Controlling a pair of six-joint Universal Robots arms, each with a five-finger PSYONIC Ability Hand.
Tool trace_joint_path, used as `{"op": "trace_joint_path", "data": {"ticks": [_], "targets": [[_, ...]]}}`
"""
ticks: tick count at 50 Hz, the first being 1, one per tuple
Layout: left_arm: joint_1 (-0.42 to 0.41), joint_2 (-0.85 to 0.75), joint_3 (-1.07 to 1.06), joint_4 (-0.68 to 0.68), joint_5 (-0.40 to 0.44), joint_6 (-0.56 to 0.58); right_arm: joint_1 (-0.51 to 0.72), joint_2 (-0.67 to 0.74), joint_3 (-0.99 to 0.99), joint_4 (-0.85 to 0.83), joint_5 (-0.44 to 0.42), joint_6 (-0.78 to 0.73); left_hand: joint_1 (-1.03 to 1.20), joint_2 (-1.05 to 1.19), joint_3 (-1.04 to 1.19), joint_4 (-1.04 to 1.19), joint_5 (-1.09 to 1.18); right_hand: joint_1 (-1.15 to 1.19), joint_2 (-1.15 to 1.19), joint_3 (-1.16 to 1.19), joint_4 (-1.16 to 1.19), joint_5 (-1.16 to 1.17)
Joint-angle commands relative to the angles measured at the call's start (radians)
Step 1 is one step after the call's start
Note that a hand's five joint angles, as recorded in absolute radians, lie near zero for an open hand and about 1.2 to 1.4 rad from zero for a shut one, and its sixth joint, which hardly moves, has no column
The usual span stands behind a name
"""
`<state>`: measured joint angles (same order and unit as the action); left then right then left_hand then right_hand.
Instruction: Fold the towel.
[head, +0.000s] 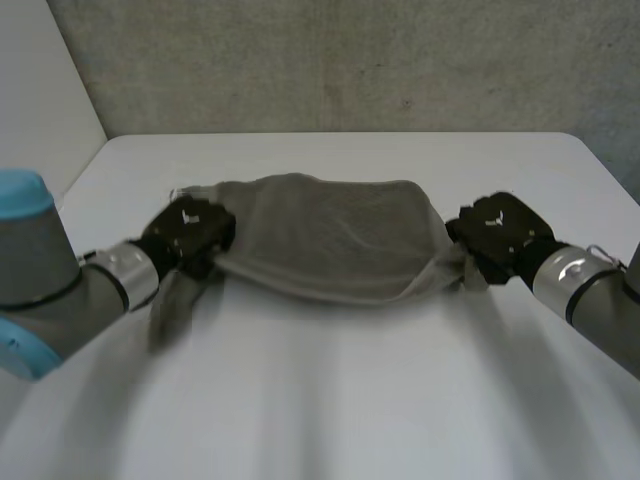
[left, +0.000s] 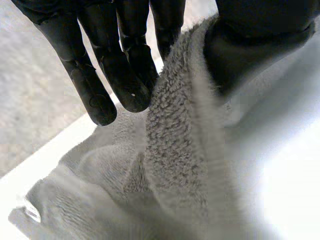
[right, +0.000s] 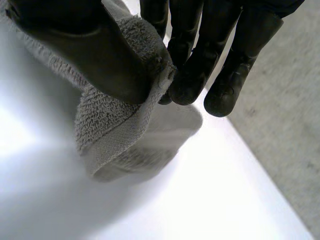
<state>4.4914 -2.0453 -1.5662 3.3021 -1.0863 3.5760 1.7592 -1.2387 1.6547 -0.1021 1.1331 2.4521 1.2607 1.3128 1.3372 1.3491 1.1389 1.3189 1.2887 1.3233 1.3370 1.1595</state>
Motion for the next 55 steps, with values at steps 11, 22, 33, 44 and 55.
{"op": "trace_joint_path", "data": {"ticks": [11, 22, 33, 44, 55], "targets": [[0.005, -0.081, -0.041, 0.12, -0.159, 0.023, -0.093, 0.004, -0.009, -0.019, 0.016, 0.237, -0.489, -0.541, -0.566, -0.578, -0.542, 0.077, 0.108, 0.073, 0.059, 0.062], [0.005, -0.111, -0.048, 0.126, -0.196, -0.086, -0.118, 0.018, -0.013, -0.019, 0.022, 0.268, -0.545, -0.597, -0.622, -0.634, -0.598, 0.077, 0.108, 0.073, 0.059, 0.062], [0.037, 0.013, -0.123, 0.125, -0.222, -0.08, -0.147, 0.028, -0.035, -0.005, 0.091, 0.272, -0.118, -0.17, -0.194, -0.206, -0.17, 0.077, 0.108, 0.073, 0.059, 0.062], [0.037, 0.06, -0.163, 0.125, -0.126, -0.082, -0.135, 0.042, -0.009, -0.002, 0.102, 0.272, 0.136, 0.083, 0.059, 0.047, 0.083, -0.979, -0.948, -0.983, -0.997, -0.994], [0.037, 0.06, -0.161, 0.125, -0.124, -0.08, -0.098, 0.047, -0.007, 0.038, 0.102, 0.271, 0.136, 0.083, 0.059, 0.047, 0.083, -0.952, -0.922, -0.956, -0.97, -0.967]]}}
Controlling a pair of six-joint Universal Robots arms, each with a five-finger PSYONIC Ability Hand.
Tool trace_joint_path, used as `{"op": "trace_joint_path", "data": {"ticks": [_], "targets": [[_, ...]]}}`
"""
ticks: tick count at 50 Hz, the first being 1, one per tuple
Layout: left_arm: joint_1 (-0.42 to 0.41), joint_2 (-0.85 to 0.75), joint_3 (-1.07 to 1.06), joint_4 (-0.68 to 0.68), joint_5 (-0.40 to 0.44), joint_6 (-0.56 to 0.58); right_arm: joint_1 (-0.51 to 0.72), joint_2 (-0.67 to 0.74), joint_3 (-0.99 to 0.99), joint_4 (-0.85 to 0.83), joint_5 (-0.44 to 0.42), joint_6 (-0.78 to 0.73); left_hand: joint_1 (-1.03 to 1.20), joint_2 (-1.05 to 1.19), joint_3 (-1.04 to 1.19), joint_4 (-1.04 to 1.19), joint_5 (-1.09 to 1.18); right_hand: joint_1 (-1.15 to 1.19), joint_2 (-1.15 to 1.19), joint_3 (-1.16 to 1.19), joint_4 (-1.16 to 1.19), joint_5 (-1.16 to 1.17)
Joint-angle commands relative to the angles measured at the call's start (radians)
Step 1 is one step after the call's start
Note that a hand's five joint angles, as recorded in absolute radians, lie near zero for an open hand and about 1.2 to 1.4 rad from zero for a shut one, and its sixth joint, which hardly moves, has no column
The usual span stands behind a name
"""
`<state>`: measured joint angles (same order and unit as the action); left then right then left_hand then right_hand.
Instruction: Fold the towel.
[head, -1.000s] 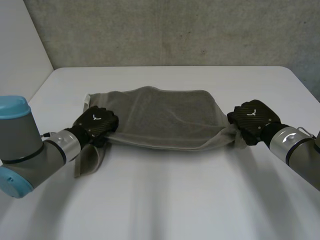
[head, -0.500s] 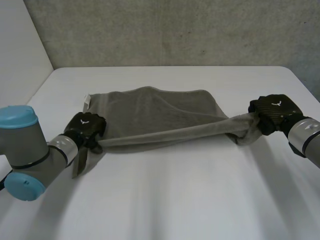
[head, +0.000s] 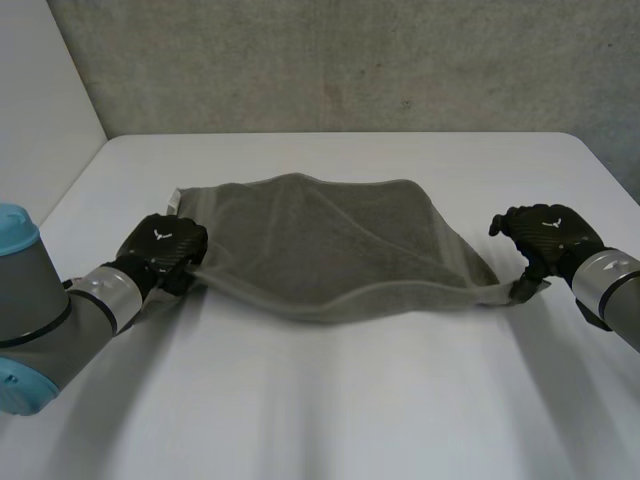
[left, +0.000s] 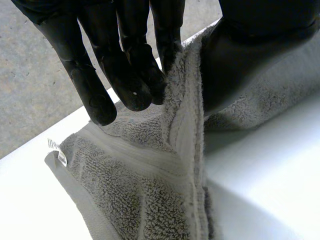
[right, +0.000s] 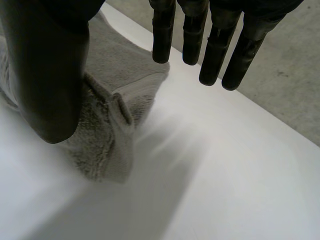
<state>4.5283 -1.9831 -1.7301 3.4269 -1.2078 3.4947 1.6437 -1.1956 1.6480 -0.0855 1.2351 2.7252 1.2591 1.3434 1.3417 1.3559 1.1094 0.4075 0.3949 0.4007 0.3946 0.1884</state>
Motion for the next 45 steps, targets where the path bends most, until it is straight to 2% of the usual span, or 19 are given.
{"op": "trace_joint_path", "data": {"ticks": [1, 9, 11, 12, 14, 15, 17, 18, 19, 20, 21, 26, 28, 31, 33, 34, 36, 42, 45], "targets": [[0.0, -0.002, 0.003, 0.0, -0.003, 0.001, 0.018, 0.004, -0.001, 0.021, 0.0, -0.002, 0.137, 0.053, 0.055, 0.04, 0.112, -0.041, -0.028, -0.034, -0.028, 0.004], [0.003, -0.002, 0.004, 0.0, -0.004, 0.001, 0.027, 0.053, -0.01, 0.038, 0.001, -0.009, 0.137, 0.053, 0.055, 0.04, 0.112, -0.029, -0.016, -0.022, -0.016, 0.016], [0.003, -0.002, 0.006, 0.0, -0.004, 0.001, 0.027, 0.06, -0.01, 0.041, 0.001, -0.01, 0.137, 0.053, 0.055, 0.04, 0.112, 0.117, 0.13, 0.124, 0.13, 0.162], [0.003, -0.002, 0.006, 0.0, -0.004, 0.001, 0.027, 0.06, -0.01, 0.041, 0.001, -0.01, 0.137, 0.053, 0.055, 0.04, 0.112, 0.118, 0.13, 0.125, 0.131, 0.162], [0.005, -0.003, 0.007, 0.0, -0.006, 0.0, 0.028, 0.062, -0.007, 0.044, 0.0, -0.013, 0.137, 0.053, 0.055, 0.04, 0.112, 0.308, 0.32, 0.315, 0.321, 0.352], [0.005, -0.003, 0.007, 0.0, -0.006, 0.0, 0.028, 0.062, -0.007, 0.044, 0.0, -0.013, 0.137, 0.053, 0.055, 0.04, 0.112, 0.309, 0.321, 0.315, 0.322, 0.353], [0.006, -0.005, 0.009, 0.0, -0.006, 0.001, 0.028, 0.062, -0.004, 0.055, -0.002, -0.016, 0.137, 0.053, 0.055, 0.04, 0.112, 0.583, 0.596, 0.59, 0.596, 0.628], [0.008, -0.006, 0.009, 0.0, -0.006, 0.001, 0.028, 0.062, -0.004, 0.055, -0.002, -0.016, 0.137, 0.053, 0.055, 0.04, 0.112, 0.585, 0.597, 0.591, 0.598, 0.629], [0.008, -0.006, 0.012, 0.0, -0.007, 0.001, 0.03, 0.059, -0.004, 0.064, -0.003, -0.018, 0.137, 0.053, 0.055, 0.04, 0.112, 0.771, 0.783, 0.777, 0.784, 0.815], [0.008, -0.006, 0.012, 0.0, -0.007, 0.001, 0.03, 0.059, -0.004, 0.064, -0.003, -0.018, 0.137, 0.053, 0.055, 0.04, 0.112, 0.773, 0.785, 0.779, 0.785, 0.817], [0.009, -0.008, 0.015, 0.0, -0.007, 0.001, 0.03, 0.051, -0.005, 0.078, -0.011, -0.019, 0.137, 0.053, 0.055, 0.04, 0.112, 0.987, 0.999, 0.993, 0.999, 1.031], [0.035, -0.002, 0.035, -0.015, -0.004, 0.004, 0.028, 0.019, -0.033, 0.145, -0.029, -0.022, 0.137, 0.053, 0.055, 0.04, 0.112, 0.989, 1.001, 0.996, 1.002, 1.033], [0.046, 0.004, 0.052, -0.029, -0.004, 0.003, 0.03, -0.04, -0.083, 0.209, -0.055, -0.024, 0.137, 0.053, 0.055, 0.04, 0.112, 0.989, 1.001, 0.996, 1.002, 1.033], [0.045, 0.038, 0.099, -0.112, -0.004, 0.003, 0.03, -0.081, -0.122, 0.247, -0.08, -0.016, 0.137, 0.053, 0.055, 0.04, 0.112, 0.989, 1.001, 0.996, 1.002, 1.033], [0.048, 0.148, 0.156, -0.213, 0.007, -0.002, 0.022, -0.18, -0.225, 0.317, -0.123, 0.005, 0.137, 0.053, 0.055, 0.04, 0.112, 0.989, 1.001, 0.996, 1.002, 1.033], [0.048, 0.148, 0.156, -0.213, 0.007, -0.002, 0.022, -0.18, -0.226, 0.317, -0.123, 0.005, 0.137, 0.053, 0.055, 0.04, 0.112, 0.989, 1.001, 0.996, 1.002, 1.033], [0.045, 0.257, 0.226, -0.276, 0.034, -0.006, 0.021, -0.267, -0.357, 0.363, -0.14, 0.048, 0.137, 0.053, 0.055, 0.04, 0.112, 0.989, 1.001, 0.996, 1.002, 1.033], [0.037, 0.394, 0.359, -0.314, 0.068, -0.033, 0.021, -0.32, -0.583, 0.431, -0.144, 0.126, 0.137, 0.053, 0.055, 0.04, 0.112, 0.989, 1.001, 0.996, 1.002, 1.033], [0.046, 0.445, 0.448, -0.337, 0.076, -0.086, 0.011, -0.308, -0.708, 0.493, -0.154, 0.142, 0.137, 0.053, 0.055, 0.04, 0.112, 0.989, 1.001, 0.996, 1.002, 1.033]]}}
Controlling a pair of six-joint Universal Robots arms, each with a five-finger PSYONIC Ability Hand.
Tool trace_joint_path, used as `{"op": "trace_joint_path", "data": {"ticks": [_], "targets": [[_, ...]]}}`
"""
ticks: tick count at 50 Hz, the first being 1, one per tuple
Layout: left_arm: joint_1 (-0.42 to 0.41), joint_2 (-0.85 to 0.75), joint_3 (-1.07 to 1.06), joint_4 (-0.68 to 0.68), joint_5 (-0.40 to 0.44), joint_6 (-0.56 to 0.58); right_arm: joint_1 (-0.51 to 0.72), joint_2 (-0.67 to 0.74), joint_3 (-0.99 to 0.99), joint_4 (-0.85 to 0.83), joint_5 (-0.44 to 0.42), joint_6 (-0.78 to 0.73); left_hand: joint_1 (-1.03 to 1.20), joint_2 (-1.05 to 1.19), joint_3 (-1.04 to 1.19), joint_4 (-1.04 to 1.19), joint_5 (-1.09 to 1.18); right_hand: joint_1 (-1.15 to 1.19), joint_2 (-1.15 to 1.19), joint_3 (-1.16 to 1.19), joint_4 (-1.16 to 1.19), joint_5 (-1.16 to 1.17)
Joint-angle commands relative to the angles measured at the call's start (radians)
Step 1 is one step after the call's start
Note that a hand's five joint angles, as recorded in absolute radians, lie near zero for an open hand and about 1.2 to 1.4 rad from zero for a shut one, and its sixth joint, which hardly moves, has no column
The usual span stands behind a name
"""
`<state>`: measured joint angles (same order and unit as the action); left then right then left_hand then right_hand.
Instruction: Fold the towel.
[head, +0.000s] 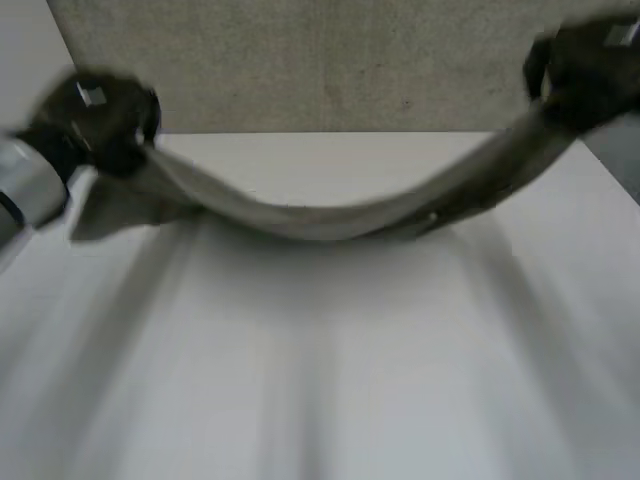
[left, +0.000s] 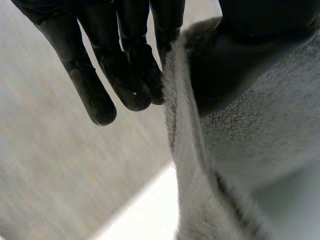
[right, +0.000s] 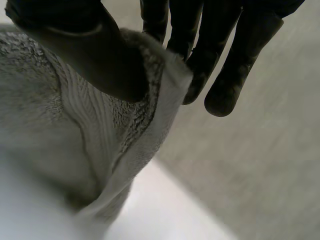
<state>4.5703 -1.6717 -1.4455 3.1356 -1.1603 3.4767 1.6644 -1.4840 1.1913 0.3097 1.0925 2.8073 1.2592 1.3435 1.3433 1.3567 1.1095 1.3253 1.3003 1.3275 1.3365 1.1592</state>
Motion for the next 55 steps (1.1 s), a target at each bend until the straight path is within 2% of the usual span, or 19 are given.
{"op": "trace_joint_path", "data": {"ticks": [1, 5, 11, 13, 15, 16, 18, 19, 21, 24, 28, 32, 35, 41, 47, 49, 50, 54, 55], "targets": [[0.009, 0.138, 0.203, -0.055, 0.03, -0.099, -0.017, -0.003, -0.294, 0.12, -0.011, 0.06, 0.137, 0.053, 0.053, 0.04, 0.112, 0.071, 0.096, 0.069, 0.06, 0.063], [0.012, 0.092, 0.258, -0.074, 0.031, -0.134, -0.021, 0.096, -0.355, 0.149, -0.002, 0.046, 0.137, 0.053, 0.053, 0.04, 0.112, 0.071, 0.096, 0.069, 0.06, 0.063], [0.013, -0.146, 0.32, -0.129, 0.03, -0.114, 0.037, 0.288, -0.418, 0.183, 0.073, -0.077, 0.137, 0.053, 0.053, 0.04, 0.112, 0.071, 0.096, 0.069, 0.06, 0.063], [0.013, -0.212, 0.336, -0.137, 0.028, -0.096, 0.107, 0.391, -0.435, 0.177, 0.177, -0.184, 0.137, 0.053, 0.053, 0.04, 0.112, 0.071, 0.096, 0.069, 0.06, 0.063], [0.004, -0.348, 0.375, -0.141, 0.022, -0.033, 0.135, 0.436, -0.444, 0.169, 0.223, -0.24, 0.137, 0.053, 0.053, 0.04, 0.112, 0.071, 0.096, 0.069, 0.06, 0.063], [0.004, -0.349, 0.375, -0.141, 0.022, -0.033, 0.135, 0.436, -0.444, 0.169, 0.224, -0.241, 0.137, 0.053, 0.053, 0.04, 0.112, 0.071, 0.096, 0.069, 0.06, 0.063], [-0.004, -0.477, 0.445, -0.143, 0.013, 0.034, 0.179, 0.534, -0.481, 0.12, 0.311, -0.331, 0.137, 0.053, 0.053, 0.04, 0.112, 0.071, 0.096, 0.069, 0.06, 0.063], [-0.004, -0.477, 0.445, -0.143, 0.013, 0.035, 0.179, 0.535, -0.481, 0.12, 0.311, -0.331, 0.137, 0.053, 0.053, 0.04, 0.112, 0.071, 0.096, 0.069, 0.06, 0.063], [-0.013, -0.575, 0.551, -0.141, 0.011, 0.058, 0.225, 0.611, -0.553, 0.034, 0.38, -0.359, 0.137, 0.053, 0.053, 0.04, 0.112, 0.071, 0.096, 0.069, 0.06, 0.063], [-0.024, -0.608, 0.622, -0.138, 0.007, 0.056, 0.238, 0.642, -0.661, -0.046, 0.432, -0.359, 0.137, 0.053, 0.053, 0.04, 0.112, 0.071, 0.096, 0.069, 0.06, 0.063], [-0.054, -0.649, 0.911, -0.134, -0.022, 0.047, 0.239, 0.642, -0.807, -0.116, 0.457, -0.351, 0.137, 0.053, 0.053, 0.04, 0.112, 0.071, 0.096, 0.069, 0.06, 0.063], [-0.054, -0.643, 1.182, -0.111, -0.044, -0.001, 0.239, 0.613, -0.958, -0.188, 0.46, -0.31, 0.137, 0.053, 0.053, 0.04, 0.112, 0.071, 0.096, 0.069, 0.06, 0.063], [-0.053, -0.625, 1.281, -0.056, -0.045, -0.037, 0.233, 0.573, -0.948, -0.211, 0.446, -0.282, 0.137, 0.053, 0.053, 0.04, 0.112, 0.071, 0.096, 0.069, 0.06, 0.063], [-0.054, -0.579, 1.218, -0.006, -0.025, -0.08, 0.232, 0.541, -0.848, -0.215, 0.405, -0.275, 0.137, 0.053, 0.053, 0.04, 0.112, 0.071, 0.096, 0.069, 0.06, 0.063], [-0.05, -0.534, 0.876, -0.003, 0.001, -0.074, 0.21, 0.459, -0.555, -0.224, 0.339, -0.25, 0.137, 0.053, 0.053, 0.04, 0.112, 0.071, 0.096, 0.069, 0.06, 0.063], [-0.044, -0.51, 0.655, 0.017, 0.028, -0.073, 0.178, 0.421, -0.387, -0.26, 0.299, -0.226, 0.137, 0.053, 0.053, 0.04, 0.112, 0.071, 0.096, 0.069, 0.06, 0.063], [-0.044, -0.51, 0.654, 0.017, 0.028, -0.073, 0.178, 0.421, -0.386, -0.261, 0.299, -0.226, 0.137, 0.053, 0.053, 0.04, 0.112, 0.071, 0.096, 0.069, 0.06, 0.063], [-0.037, -0.51, 0.379, 0.115, 0.097, -0.009, 0.152, 0.375, -0.118, -0.357, 0.218, -0.193, 0.137, 0.053, 0.053, 0.04, 0.112, 0.071, 0.096, 0.069, 0.06, 0.063], [-0.037, -0.51, 0.378, 0.115, 0.097, -0.008, 0.152, 0.375, -0.118, -0.357, 0.217, -0.193, 0.137, 0.053, 0.053, 0.04, 0.112, 0.071, 0.096, 0.069, 0.06, 0.063]]}}
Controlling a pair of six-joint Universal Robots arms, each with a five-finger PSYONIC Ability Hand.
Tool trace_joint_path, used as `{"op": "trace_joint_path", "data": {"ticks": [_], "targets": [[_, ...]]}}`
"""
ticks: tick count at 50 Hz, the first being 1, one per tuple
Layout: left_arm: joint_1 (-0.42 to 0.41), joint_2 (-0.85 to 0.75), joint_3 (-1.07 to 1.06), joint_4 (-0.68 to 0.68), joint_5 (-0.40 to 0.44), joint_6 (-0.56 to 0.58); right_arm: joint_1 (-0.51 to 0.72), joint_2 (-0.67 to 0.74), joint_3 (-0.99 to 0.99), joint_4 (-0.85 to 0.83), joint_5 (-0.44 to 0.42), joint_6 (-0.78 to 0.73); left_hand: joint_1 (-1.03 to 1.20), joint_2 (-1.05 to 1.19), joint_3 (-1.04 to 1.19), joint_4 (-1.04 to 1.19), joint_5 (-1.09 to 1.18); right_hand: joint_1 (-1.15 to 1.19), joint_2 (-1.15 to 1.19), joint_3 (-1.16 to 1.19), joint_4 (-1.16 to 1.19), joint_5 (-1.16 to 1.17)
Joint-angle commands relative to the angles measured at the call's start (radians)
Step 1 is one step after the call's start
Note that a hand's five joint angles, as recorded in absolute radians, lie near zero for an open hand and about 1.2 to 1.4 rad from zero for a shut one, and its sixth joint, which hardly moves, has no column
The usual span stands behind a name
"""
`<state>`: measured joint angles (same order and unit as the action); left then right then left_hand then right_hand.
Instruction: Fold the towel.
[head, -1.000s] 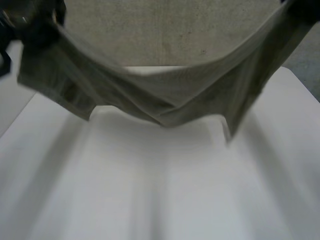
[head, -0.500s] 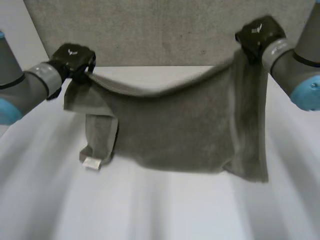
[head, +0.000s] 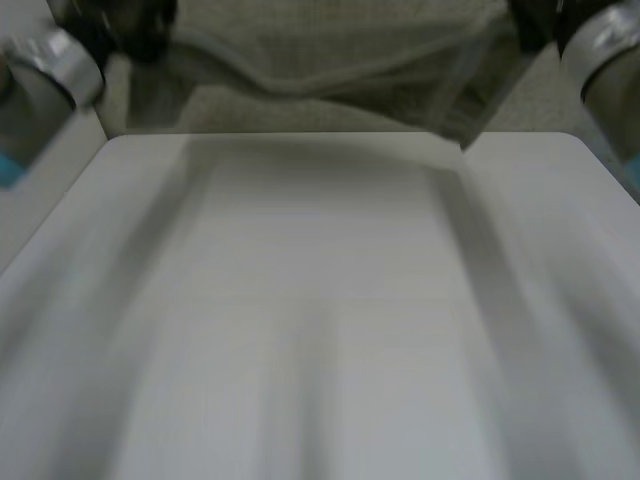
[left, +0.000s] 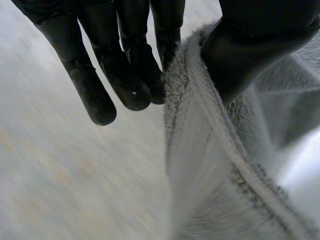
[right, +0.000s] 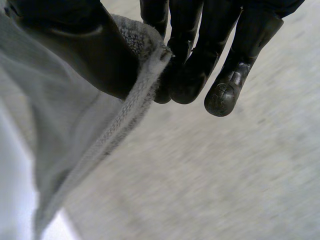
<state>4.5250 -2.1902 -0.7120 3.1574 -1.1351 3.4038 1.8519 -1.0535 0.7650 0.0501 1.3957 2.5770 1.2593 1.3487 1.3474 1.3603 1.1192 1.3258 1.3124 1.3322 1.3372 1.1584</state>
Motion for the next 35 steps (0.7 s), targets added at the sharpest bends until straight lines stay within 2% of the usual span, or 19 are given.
{"op": "trace_joint_path", "data": {"ticks": [1, 7, 10, 17, 18, 24, 35], "targets": [[0.008, 0.003, -0.43, 0.128, 0.081, 0.106, -0.045, -0.063, 0.391, -0.128, -0.111, 0.034, 0.137, 0.048, 0.049, 0.036, 0.103, 0.07, 0.084, 0.064, 0.059, 0.063], [0.006, -0.063, -0.616, 0.216, 0.078, 0.262, -0.068, -0.063, 0.635, -0.223, -0.156, 0.028, 0.137, 0.048, 0.049, 0.036, 0.103, 0.07, 0.084, 0.064, 0.059, 0.063], [0.006, -0.094, -0.649, 0.227, 0.078, 0.291, -0.075, -0.063, 0.707, -0.248, -0.156, 0.026, 0.137, 0.048, 0.049, 0.036, 0.103, 0.07, 0.084, 0.064, 0.059, 0.063], [0.008, -0.125, -0.664, 0.227, 0.038, 0.296, -0.111, -0.071, 0.766, -0.253, -0.156, 0.031, 0.117, 0.027, 0.029, 0.016, 0.082, 0.07, 0.084, 0.064, 0.059, 0.063], [0.008, -0.125, -0.664, 0.228, 0.02, 0.296, -0.12, -0.074, 0.767, -0.253, -0.155, 0.04, -0.058, -0.147, -0.146, -0.159, -0.092, 0.07, 0.084, 0.064, 0.059, 0.063], [0.009, -0.134, -0.669, 0.28, -0.06, 0.295, -0.146, -0.098, 0.769, -0.248, -0.15, 0.041, -0.308, -0.398, -0.396, -0.409, -0.343, 0.07, 0.084, 0.064, 0.059, 0.063], [0.009, -0.151, -0.679, 0.314, -0.126, 0.292, -0.151, -0.102, 0.774, -0.242, -0.142, 0.043, -0.438, -0.528, -0.526, -0.539, -0.473, 0.07, 0.084, 0.064, 0.059, 0.063]]}}
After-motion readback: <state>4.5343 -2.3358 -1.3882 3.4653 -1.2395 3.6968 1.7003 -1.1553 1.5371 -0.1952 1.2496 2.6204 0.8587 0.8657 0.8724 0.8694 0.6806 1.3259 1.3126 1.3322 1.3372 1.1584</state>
